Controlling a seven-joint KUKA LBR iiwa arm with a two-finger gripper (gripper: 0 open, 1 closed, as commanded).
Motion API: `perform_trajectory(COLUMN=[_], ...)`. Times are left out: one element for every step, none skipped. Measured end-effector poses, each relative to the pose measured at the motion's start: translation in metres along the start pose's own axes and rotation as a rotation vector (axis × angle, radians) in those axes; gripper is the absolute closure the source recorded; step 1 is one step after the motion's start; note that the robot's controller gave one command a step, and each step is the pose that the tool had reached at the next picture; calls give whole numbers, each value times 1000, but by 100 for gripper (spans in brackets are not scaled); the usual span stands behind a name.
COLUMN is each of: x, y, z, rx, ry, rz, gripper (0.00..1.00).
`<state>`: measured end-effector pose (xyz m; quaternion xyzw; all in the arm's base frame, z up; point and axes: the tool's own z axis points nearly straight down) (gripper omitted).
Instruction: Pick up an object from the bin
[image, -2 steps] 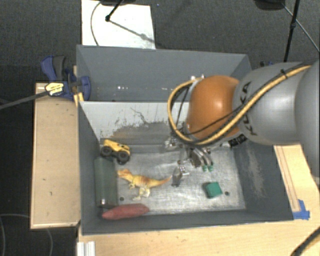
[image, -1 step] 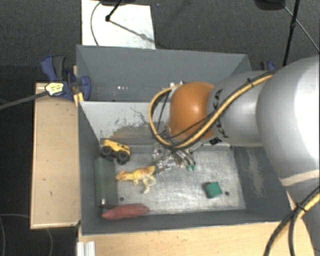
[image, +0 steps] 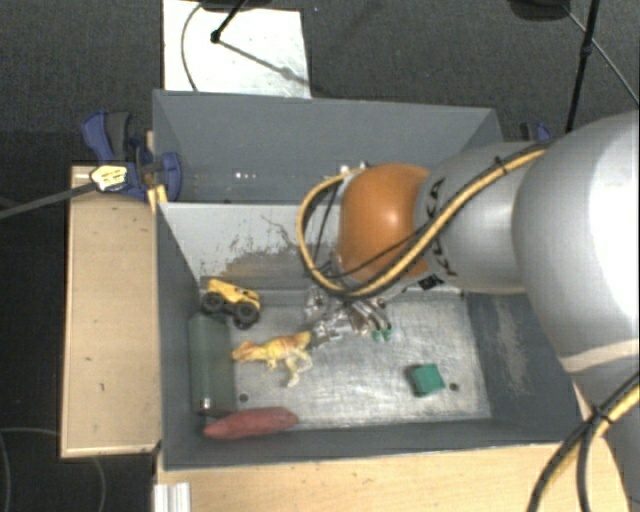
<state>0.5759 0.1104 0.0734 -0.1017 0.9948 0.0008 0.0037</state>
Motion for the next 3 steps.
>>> perform_trajectory(x=[10,0,20], y=[-1,1,-2], z=[-39,-101,-135], rx=[-1,0,1], ry=[13,8,3], rz=[8,25,0], gripper=[100,100,100])
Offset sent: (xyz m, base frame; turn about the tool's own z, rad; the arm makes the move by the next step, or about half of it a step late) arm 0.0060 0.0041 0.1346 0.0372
